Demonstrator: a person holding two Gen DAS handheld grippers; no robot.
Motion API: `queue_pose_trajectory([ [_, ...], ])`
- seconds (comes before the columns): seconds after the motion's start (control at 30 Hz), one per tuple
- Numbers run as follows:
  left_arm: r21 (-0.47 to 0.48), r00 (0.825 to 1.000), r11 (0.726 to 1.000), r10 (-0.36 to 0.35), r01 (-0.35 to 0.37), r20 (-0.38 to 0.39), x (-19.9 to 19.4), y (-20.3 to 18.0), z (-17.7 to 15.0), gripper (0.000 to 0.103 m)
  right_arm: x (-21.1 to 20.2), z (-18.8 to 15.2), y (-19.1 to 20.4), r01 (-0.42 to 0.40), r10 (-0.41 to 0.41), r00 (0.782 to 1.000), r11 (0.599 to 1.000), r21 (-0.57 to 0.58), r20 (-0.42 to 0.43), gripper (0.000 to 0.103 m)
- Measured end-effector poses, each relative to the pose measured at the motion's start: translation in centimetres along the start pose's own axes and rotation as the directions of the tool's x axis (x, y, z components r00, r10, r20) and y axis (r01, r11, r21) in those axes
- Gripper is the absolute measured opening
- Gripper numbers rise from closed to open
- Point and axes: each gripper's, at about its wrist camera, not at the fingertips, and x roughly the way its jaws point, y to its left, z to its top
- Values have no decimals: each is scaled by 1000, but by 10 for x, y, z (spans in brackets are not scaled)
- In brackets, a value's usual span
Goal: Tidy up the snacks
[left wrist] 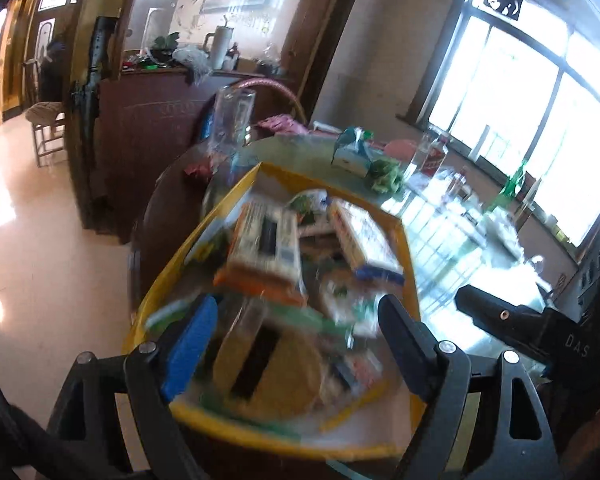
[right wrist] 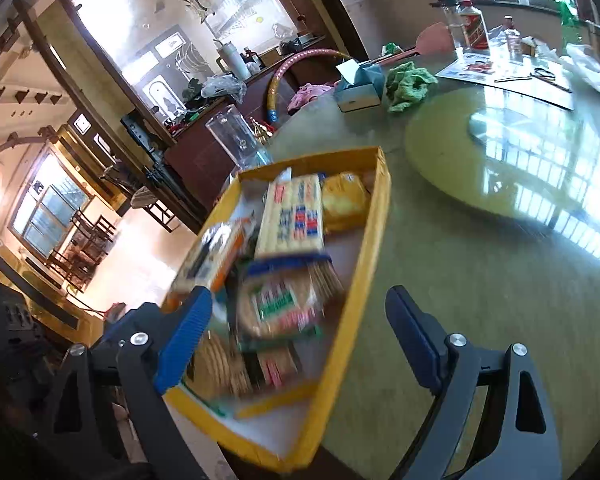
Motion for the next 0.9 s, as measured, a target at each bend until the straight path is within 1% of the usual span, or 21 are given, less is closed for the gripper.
queue_pose_trajectory([
  [0.03,16,1000,1000,17,-18,1,-6,-2,-3,83,-4,-5,0,10,-10,1000,1000,2,-2,89],
  [0.1,42,998,998,47,-48,28,-16,-5,-4,83,-11,-11,-2,19,-18,1000,1000,22,-6,89],
  [0.2,59,993,992,104,-108,62,-30,-7,-6,83,-18,-13,-1,27,-27,999,999,36,-23,89],
  [0.3,82,987,987,129,-137,91,-42,-7,-12,83,-26,-11,5,51,-50,998,998,47,-35,89],
  [0.37,73,983,984,157,-163,91,-47,-4,-19,83,-33,-15,11,79,-78,996,996,36,-39,89],
  [0.43,91,981,979,178,-185,83,-54,-1,-28,83,-42,-22,12,76,-74,996,996,39,-40,89],
  [0.5,109,974,971,201,-212,103,-61,-1,-35,83,-51,-29,15,55,-54,998,998,23,-40,89],
  [0.57,123,974,969,200,-212,105,-66,-1,-39,83,-58,-35,21,54,-54,998,998,-13,-30,89],
  [0.7,92,974,973,203,-212,102,-69,4,-36,83,-61,-44,34,54,-55,998,995,-79,-14,89],
  [0.83,89,969,968,225,-234,103,-66,8,-38,83,-59,-47,42,68,-68,998,992,-110,0,89],
  [0.9,106,965,963,237,-249,111,-65,8,-40,83,-55,-49,43,67,-67,998,991,-113,2,89],
])
